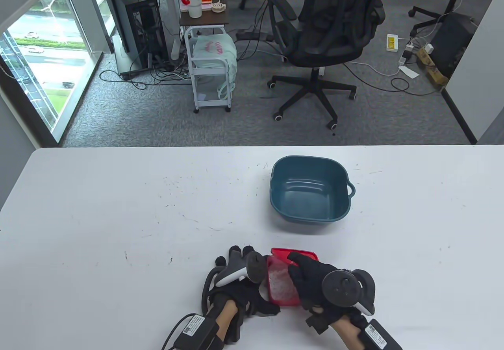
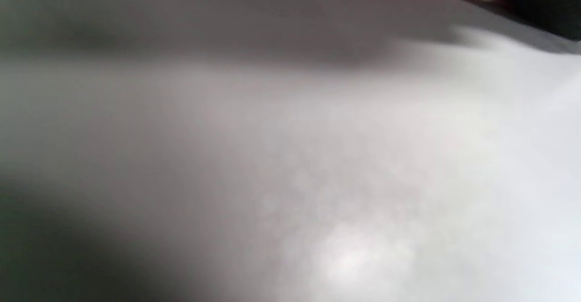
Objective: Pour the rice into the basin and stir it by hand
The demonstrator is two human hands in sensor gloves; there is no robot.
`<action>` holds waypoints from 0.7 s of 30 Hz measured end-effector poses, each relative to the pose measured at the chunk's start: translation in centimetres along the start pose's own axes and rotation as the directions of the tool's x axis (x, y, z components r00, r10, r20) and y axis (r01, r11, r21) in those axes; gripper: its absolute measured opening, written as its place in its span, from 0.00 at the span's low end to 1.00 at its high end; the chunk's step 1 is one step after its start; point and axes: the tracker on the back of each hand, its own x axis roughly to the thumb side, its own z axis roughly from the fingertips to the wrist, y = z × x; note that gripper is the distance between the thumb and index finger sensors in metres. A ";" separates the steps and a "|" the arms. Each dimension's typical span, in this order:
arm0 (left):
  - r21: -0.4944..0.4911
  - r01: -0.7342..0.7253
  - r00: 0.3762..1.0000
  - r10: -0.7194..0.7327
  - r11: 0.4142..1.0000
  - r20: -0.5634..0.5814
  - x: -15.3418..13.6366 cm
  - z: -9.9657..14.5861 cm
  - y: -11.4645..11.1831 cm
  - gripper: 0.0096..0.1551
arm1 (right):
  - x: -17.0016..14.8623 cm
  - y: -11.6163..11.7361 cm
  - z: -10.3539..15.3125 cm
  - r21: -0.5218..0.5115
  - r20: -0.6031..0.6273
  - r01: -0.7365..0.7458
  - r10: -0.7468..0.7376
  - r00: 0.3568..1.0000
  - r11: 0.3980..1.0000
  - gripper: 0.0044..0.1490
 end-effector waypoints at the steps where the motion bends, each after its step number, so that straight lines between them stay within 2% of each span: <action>1: -0.001 -0.001 1.000 0.001 1.000 0.002 0.0 0.0 0.0 0.81 | 0.1 -0.4 0.0 -0.006 -0.015 0.014 -0.014 1.000 1.000 0.33; 7: -0.004 -0.008 1.000 0.008 1.000 0.010 -0.1 0.0 -0.1 0.81 | -0.7 -2.9 0.4 -0.103 -0.101 0.103 -0.113 0.988 0.989 0.31; 10: -0.005 -0.008 1.000 0.008 1.000 0.011 -0.1 0.0 -0.1 0.81 | -2.7 -5.1 0.4 -0.160 -0.136 0.238 -0.260 0.956 0.958 0.31; 12: -0.007 -0.008 1.000 0.008 1.000 0.011 -0.1 0.0 -0.2 0.81 | -4.6 -7.2 0.7 -0.228 -0.148 0.382 -0.419 0.896 0.896 0.32; 15: -0.009 -0.006 1.000 0.006 1.000 0.011 -0.2 0.0 -0.2 0.81 | -8.3 -9.8 1.8 -0.321 -0.192 0.510 -0.582 0.790 0.798 0.32; 17: -0.009 -0.005 1.000 0.005 1.000 0.012 -0.2 0.0 -0.2 0.81 | -10.8 -10.9 2.7 -0.362 -0.261 0.550 -0.648 0.715 0.752 0.33; 20: -0.010 -0.004 1.000 0.004 1.000 0.012 -0.2 0.0 -0.2 0.81 | -14.5 -11.8 4.3 -0.456 -0.366 0.532 -0.695 0.618 0.713 0.33; 21: -0.010 -0.004 1.000 0.004 1.000 0.012 -0.2 0.0 -0.2 0.81 | -15.9 -11.9 4.8 -0.474 -0.423 0.535 -0.713 0.559 0.700 0.33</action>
